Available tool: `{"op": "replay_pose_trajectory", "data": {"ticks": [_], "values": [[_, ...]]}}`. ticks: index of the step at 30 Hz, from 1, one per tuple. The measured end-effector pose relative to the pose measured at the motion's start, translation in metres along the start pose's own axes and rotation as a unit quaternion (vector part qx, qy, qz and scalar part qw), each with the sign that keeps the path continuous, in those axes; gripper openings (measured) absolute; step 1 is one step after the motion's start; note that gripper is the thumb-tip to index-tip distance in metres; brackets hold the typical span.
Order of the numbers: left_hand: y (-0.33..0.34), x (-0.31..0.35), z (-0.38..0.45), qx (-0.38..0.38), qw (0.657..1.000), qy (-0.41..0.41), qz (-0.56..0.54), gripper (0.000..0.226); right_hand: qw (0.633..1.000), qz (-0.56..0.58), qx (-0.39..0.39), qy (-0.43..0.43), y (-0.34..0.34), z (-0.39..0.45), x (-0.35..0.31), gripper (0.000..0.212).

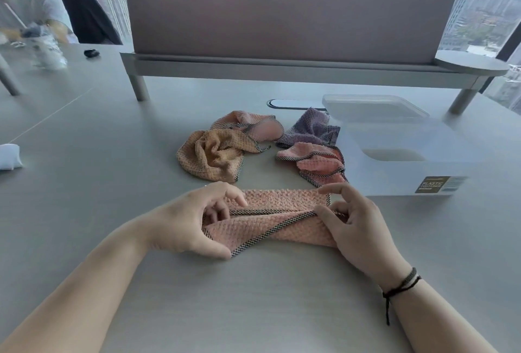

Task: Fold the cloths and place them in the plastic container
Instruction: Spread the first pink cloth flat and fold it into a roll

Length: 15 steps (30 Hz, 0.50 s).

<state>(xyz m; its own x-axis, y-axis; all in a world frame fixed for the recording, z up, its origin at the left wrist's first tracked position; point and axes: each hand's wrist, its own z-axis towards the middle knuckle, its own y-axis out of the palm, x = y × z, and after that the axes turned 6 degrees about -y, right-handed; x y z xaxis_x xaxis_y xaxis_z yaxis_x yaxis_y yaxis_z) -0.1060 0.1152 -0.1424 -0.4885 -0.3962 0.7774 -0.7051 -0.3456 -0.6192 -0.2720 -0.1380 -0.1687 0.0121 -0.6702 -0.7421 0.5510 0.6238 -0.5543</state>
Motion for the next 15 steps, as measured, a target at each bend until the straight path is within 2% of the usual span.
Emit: {"op": "replay_pose_trajectory", "data": {"ticks": [3,7,10,13,15], "values": [[-0.002,0.004,-0.004,-0.065,0.996,-0.008,0.062,0.074,0.999,0.003,0.026,0.025,0.001,0.002,0.001,0.017],[-0.007,-0.003,-0.003,-0.07,0.997,0.006,0.028,0.058,0.997,0.03,0.051,0.058,-0.001,0.004,0.003,0.015],[-0.006,-0.01,0.001,-0.012,0.999,0.014,-0.035,0.041,0.997,0.039,0.039,0.056,-0.001,0.004,0.001,0.016],[-0.002,-0.01,0.005,0.077,0.994,0.042,-0.071,0.009,0.997,0.056,0.006,0.043,-0.004,0.002,-0.004,0.022],[0.0,-0.01,0.005,0.106,0.989,0.074,-0.069,0.032,0.998,0.046,-0.02,0.026,-0.007,0.0,-0.007,0.024]]}}
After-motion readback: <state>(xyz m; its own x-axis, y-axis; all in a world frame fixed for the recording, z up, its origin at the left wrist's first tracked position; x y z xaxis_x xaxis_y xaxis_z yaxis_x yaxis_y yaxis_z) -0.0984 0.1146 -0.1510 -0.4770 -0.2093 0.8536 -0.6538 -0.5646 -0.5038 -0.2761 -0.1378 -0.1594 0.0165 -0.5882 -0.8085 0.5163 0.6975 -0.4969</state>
